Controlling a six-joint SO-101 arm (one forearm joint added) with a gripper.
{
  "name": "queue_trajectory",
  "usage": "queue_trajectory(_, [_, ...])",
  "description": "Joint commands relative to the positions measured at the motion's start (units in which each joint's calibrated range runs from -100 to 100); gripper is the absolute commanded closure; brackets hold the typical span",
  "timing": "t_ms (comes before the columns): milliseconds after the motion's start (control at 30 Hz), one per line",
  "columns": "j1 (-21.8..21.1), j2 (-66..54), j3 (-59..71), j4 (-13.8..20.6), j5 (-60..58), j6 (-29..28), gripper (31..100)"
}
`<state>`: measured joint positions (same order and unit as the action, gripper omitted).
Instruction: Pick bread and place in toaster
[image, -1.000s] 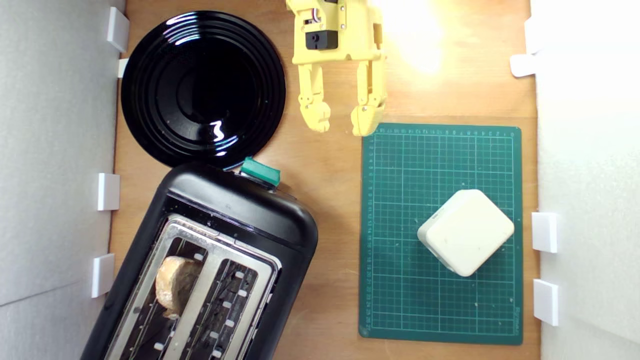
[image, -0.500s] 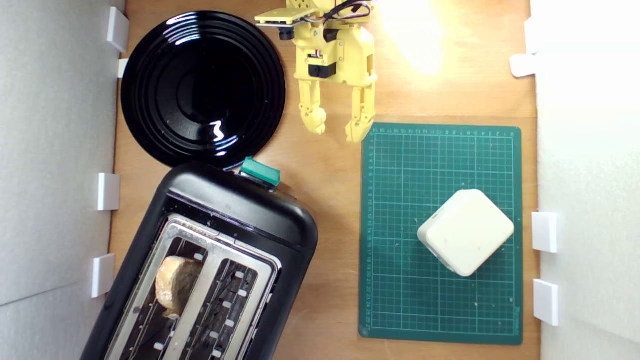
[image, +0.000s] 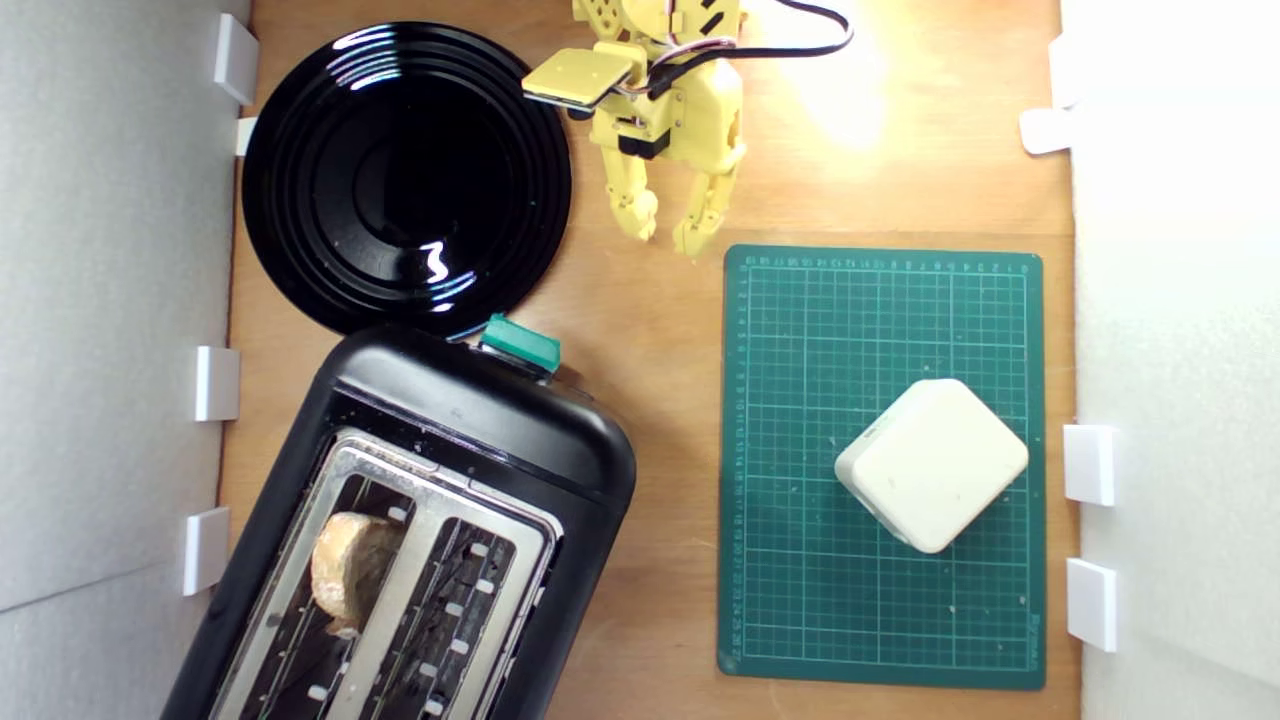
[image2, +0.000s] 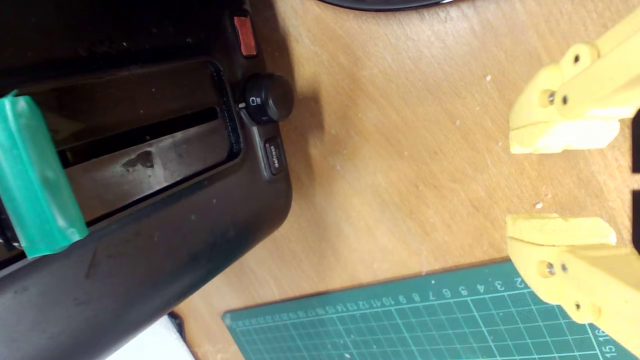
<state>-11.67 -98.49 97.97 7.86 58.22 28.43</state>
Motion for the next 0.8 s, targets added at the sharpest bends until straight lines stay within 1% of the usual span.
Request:
queue_trajectory(0, [0.0, -0.7, 0.1, -0.2, 0.7, 0.3, 68.5])
queue_trajectory(133, [0.2, -0.7, 0.2, -0.4, 0.7, -0.2, 71.9])
queue_trajectory(200, [0.3, -0.7, 0.2, -1.9, 0.7, -0.2, 73.5])
queue_trajectory(267, [0.3, -0.7, 0.3, -2.5, 0.7, -0.7, 75.2])
queue_trajectory(500, [0.2, -0.7, 0.3, -2.7, 0.7, -5.4, 80.0])
queue_trajectory(633, [0.6, -0.7, 0.3, -2.7, 0.7, -8.5, 80.7])
queue_trajectory(733, [2.6, -0.7, 0.3, -2.7, 0.7, -11.0, 80.7])
queue_trajectory(767, [2.6, -0.7, 0.3, -2.5, 0.7, -11.5, 80.7])
